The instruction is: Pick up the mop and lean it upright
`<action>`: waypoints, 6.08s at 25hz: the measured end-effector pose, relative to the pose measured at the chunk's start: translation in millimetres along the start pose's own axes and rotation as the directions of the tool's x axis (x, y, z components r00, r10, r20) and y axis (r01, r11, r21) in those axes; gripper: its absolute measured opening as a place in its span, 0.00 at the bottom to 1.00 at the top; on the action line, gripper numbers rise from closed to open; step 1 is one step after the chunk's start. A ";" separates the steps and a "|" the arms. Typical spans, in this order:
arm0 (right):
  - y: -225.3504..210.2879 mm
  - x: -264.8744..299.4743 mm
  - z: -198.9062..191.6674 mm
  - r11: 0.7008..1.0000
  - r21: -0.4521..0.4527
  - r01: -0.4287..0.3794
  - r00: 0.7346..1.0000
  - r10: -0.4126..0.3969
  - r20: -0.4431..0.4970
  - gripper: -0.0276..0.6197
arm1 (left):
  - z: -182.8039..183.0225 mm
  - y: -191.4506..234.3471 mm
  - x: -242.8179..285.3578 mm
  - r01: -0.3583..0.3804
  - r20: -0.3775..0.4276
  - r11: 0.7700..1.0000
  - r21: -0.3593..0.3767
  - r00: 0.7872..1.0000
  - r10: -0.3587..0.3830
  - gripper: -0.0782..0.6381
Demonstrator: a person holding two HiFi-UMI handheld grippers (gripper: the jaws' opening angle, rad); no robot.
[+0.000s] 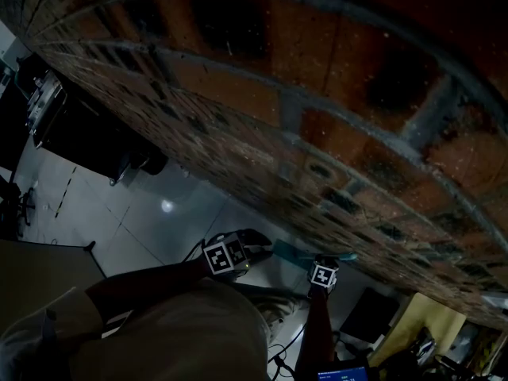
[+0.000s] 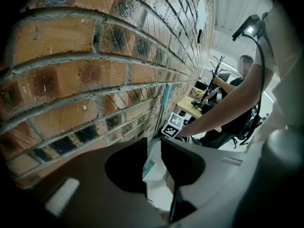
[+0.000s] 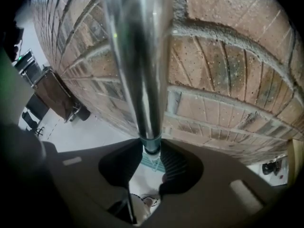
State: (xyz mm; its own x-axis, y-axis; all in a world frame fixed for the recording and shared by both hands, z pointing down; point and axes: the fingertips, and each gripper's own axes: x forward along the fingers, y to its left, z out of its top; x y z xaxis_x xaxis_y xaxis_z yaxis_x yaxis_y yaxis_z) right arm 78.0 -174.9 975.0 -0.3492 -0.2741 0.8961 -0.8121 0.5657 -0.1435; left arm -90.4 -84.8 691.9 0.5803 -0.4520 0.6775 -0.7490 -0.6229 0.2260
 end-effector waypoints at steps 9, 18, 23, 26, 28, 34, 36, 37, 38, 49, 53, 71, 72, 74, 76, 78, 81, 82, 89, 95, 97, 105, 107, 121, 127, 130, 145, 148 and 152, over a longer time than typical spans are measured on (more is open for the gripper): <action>-1.0 -10.9 5.4 1.000 -0.002 0.031 0.999 -0.031 0.036 0.25 | 3.1 -2.9 -0.6 0.019 0.001 1.000 0.007 1.000 -0.020 0.26; -2.5 -43.3 14.3 0.999 0.010 0.050 0.993 -0.051 0.103 0.31 | 6.2 -7.7 -1.2 0.067 0.034 0.997 0.044 0.997 -0.068 0.26; -2.3 -80.7 28.4 0.996 0.047 0.082 0.979 -0.089 0.183 0.33 | 11.2 -11.5 -2.9 0.130 0.042 0.989 0.074 0.990 -0.134 0.26; 2.1 -112.1 44.4 0.992 0.064 0.107 0.959 -0.120 0.257 0.34 | 15.1 -13.2 -3.6 0.170 0.045 0.980 0.102 0.984 -0.175 0.26; 4.7 -134.8 52.0 0.988 0.094 0.122 0.943 -0.145 0.298 0.35 | 21.7 -17.1 -3.9 0.196 0.052 0.972 0.133 0.978 -0.204 0.26; 23.9 -215.1 84.5 0.973 0.162 0.165 0.867 -0.221 0.446 0.36 | 43.6 -25.1 -10.6 0.267 0.072 0.945 0.190 0.956 -0.285 0.26; 30.2 -239.2 93.2 0.970 0.179 0.166 0.837 -0.235 0.494 0.36 | 51.6 -26.0 -12.1 0.282 0.085 0.937 0.203 0.949 -0.304 0.26; 31.7 -250.9 96.1 0.967 0.188 0.172 0.822 -0.246 0.514 0.36 | 56.5 -27.2 -12.7 0.289 0.092 0.933 0.213 0.945 -0.313 0.26; 32.0 -262.0 98.1 0.963 0.201 0.179 0.808 -0.260 0.528 0.36 | 62.5 -28.9 -13.3 0.294 0.100 0.929 0.226 0.941 -0.323 0.26; 33.7 -398.5 127.3 0.936 0.290 0.199 0.599 -0.350 0.720 0.34 | 130.0 -50.5 -14.1 0.347 0.232 0.917 0.199 0.892 -0.388 0.25; 37.2 -431.1 131.6 0.927 0.266 0.265 0.548 -0.372 0.749 0.30 | 145.9 -54.2 -20.8 0.319 0.273 0.928 0.195 0.891 -0.363 0.25; 25.6 -487.3 80.6 0.929 0.192 0.317 0.539 -0.343 0.770 0.28 | 173.6 -87.5 -13.4 0.161 0.348 0.976 0.145 0.915 -0.203 0.24; 23.8 -490.1 76.0 0.927 0.198 0.318 0.537 -0.349 0.768 0.27 | 172.7 -93.6 -11.8 0.164 0.341 0.974 0.153 0.917 -0.208 0.24; 20.9 -494.1 67.3 0.924 0.214 0.317 0.534 -0.361 0.764 0.27 | 171.9 -105.8 -9.3 0.168 0.329 0.970 0.175 0.919 -0.219 0.24; 19.8 -497.8 59.3 0.921 0.229 0.316 0.526 -0.371 0.765 0.27 | 171.2 -117.5 -7.9 0.172 0.319 0.965 0.197 0.920 -0.229 0.24; 21.4 -500.5 51.1 0.920 0.238 0.313 0.523 -0.375 0.765 0.26 | 169.1 -126.9 -7.0 0.176 0.312 0.962 0.208 0.920 -0.236 0.24; 22.9 -503.9 37.6 0.917 0.244 0.315 0.524 -0.382 0.761 0.26 | 166.8 -135.7 -5.9 0.175 0.307 0.961 0.216 0.922 -0.237 0.24; 22.6 -505.1 32.8 0.916 0.247 0.315 0.526 -0.385 0.759 0.26 | 166.4 -137.9 -5.4 0.174 0.305 0.960 0.218 0.922 -0.237 0.24; 13.3 -512.3 -6.2 0.907 0.264 0.327 0.543 -0.409 0.733 0.25 | 159.3 -154.5 -0.5 0.165 0.300 0.961 0.223 0.926 -0.229 0.24; 4.0 -518.7 -39.3 0.901 0.277 0.333 0.558 -0.425 0.713 0.25 | 149.7 -174.7 2.8 0.159 0.290 0.960 0.229 0.931 -0.223 0.24; 3.2 -520.8 -47.6 0.902 0.278 0.329 0.558 -0.424 0.713 0.25 | 147.3 -181.9 3.2 0.155 0.292 0.960 0.233 0.930 -0.221 0.24; 7.1 -524.0 -74.8 0.915 0.272 0.298 0.568 -0.399 0.720 0.25 | 133.1 -212.4 -6.6 0.158 0.318 0.961 0.226 0.921 -0.226 0.24; 9.4 -523.8 -81.2 0.920 0.264 0.290 0.572 -0.388 0.722 0.25 | 127.1 -217.0 -7.3 0.150 0.320 0.965 0.214 0.923 -0.215 0.24; 20.3 -513.5 -125.5 0.940 0.254 0.228 0.604 -0.341 0.720 0.25 | 82.2 -242.5 -10.0 0.126 0.305 0.984 0.122 0.939 -0.158 0.24; 25.4 -494.7 -159.4 0.932 0.328 0.153 0.637 -0.346 0.688 0.24 | 55.4 -262.2 -8.1 0.128 0.250 0.984 0.125 0.956 -0.156 0.26; 25.5 -487.8 -169.8 0.928 0.348 0.133 0.650 -0.347 0.677 0.24 | 46.0 -266.4 -8.5 0.129 0.230 0.985 0.116 0.961 -0.153 0.26; 32.4 -471.9 -162.0 0.910 0.399 0.110 0.663 -0.366 0.653 0.21 | 29.4 -269.4 -5.8 0.166 0.167 0.971 0.172 0.966 -0.195 0.27; 43.7 -463.0 -150.6 0.919 0.378 0.116 0.673 -0.352 0.650 0.21 | 20.7 -256.9 -7.8 0.173 0.166 0.974 0.144 0.966 -0.197 0.27; 49.9 -452.8 -132.9 0.914 0.385 0.132 0.674 -0.367 0.641 0.20 | 18.4 -230.6 -17.6 0.186 0.151 0.972 0.141 0.967 -0.207 0.26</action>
State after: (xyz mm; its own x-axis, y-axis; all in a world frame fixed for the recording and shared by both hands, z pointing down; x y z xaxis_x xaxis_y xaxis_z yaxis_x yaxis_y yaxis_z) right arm 257.7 80.8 618.0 -0.2368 -0.8910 0.3874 -0.9678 0.1813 -0.1747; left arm 77.9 55.1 615.1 0.7643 -0.4043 0.5025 -0.5751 -0.7798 0.2473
